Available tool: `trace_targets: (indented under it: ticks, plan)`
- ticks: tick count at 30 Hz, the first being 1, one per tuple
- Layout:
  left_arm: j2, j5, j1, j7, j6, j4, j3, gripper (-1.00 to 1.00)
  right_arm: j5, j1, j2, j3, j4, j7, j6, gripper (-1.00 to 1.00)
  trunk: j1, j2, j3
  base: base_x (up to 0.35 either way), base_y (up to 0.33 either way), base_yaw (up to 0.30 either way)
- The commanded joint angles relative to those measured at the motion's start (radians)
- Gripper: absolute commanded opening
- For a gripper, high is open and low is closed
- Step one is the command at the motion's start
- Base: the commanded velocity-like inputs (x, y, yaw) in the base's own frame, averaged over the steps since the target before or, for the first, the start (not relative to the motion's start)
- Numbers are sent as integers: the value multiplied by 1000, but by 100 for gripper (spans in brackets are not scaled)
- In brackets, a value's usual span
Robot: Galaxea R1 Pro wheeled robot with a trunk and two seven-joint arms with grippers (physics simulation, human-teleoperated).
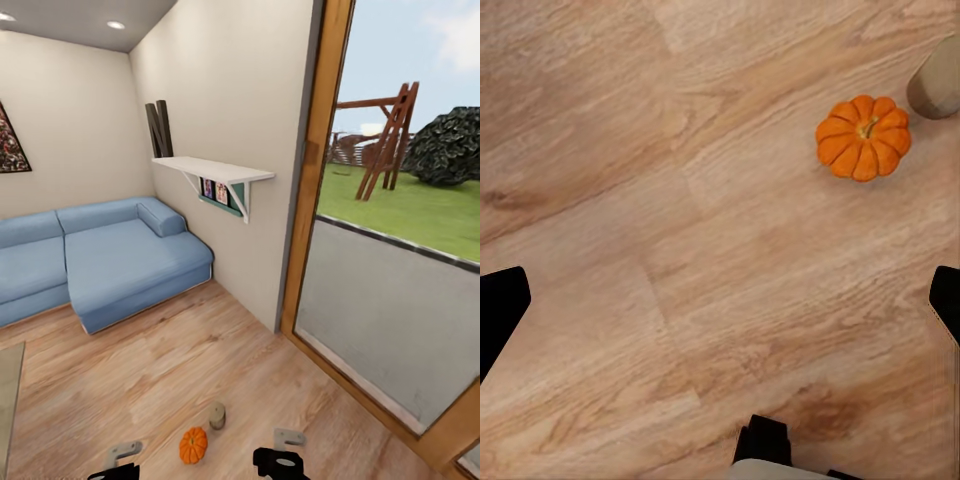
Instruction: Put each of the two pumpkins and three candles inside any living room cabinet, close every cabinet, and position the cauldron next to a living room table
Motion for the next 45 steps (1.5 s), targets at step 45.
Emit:
trace_targets:
  ticks: [45]
  plan:
    - [0,0,0,0,0,0,0,100,0,0,0,0,0,0,1,100,0,0,0,75,-116,292]
